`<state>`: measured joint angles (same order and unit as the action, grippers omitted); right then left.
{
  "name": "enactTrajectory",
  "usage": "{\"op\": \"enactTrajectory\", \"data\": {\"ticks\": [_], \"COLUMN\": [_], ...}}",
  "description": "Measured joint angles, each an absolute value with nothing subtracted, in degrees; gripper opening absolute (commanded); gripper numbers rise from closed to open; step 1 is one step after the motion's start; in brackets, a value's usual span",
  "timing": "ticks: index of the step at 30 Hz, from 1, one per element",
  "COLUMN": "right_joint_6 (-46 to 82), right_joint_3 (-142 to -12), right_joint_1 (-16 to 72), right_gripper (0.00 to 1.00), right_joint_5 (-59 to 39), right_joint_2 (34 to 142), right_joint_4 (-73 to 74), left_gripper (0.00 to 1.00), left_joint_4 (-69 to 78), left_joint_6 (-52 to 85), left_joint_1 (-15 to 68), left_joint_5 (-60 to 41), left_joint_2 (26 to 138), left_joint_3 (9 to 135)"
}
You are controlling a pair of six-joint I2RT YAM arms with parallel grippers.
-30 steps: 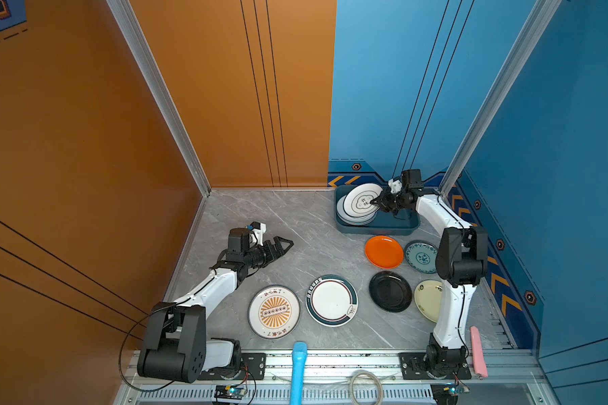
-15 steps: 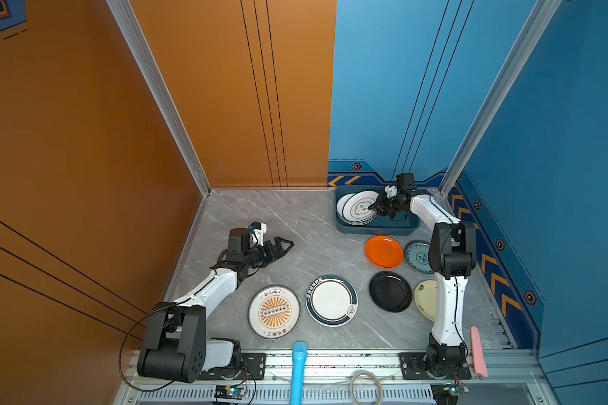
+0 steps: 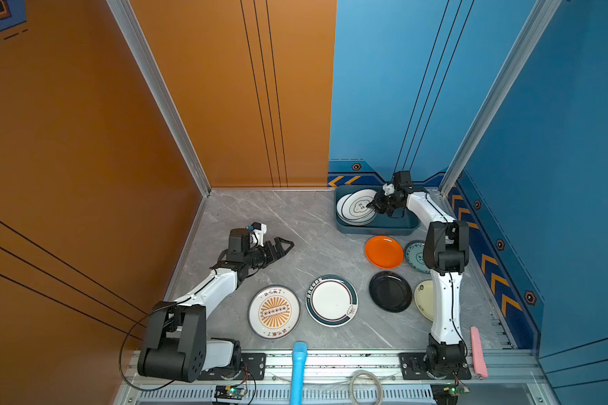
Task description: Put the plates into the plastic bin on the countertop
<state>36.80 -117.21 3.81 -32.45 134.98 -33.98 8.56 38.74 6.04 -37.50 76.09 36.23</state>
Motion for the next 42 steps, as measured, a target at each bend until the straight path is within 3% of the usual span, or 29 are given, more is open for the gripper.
{"op": "enactTrajectory", "data": {"ticks": [7,22,42], "right_joint_6": [35.77,32.25,28.03], "right_joint_3": [-121.32,-124.42,-125.23], "right_joint_1": [4.43,4.62,4.60], "right_gripper": [0.22,0.38,0.48], "right_joint_5": [-29.91,-23.57,-18.83], "right_joint_2": [136.55,138.61,138.65], "right_joint_4": [-37.26,-44.01,-47.57], "left_gripper": [1.00,0.99,0.98], "left_joint_4": [7.51,6.94,5.39], "left_joint_6": [38.35,37.65,37.30], "left_joint_1": [6.07,6.52,10.57], "left_joint_5": [-37.50,-37.47,-35.92], "left_joint_2": [76.20,76.25,76.25], "left_joint_3": [36.23,36.23,37.01]}}
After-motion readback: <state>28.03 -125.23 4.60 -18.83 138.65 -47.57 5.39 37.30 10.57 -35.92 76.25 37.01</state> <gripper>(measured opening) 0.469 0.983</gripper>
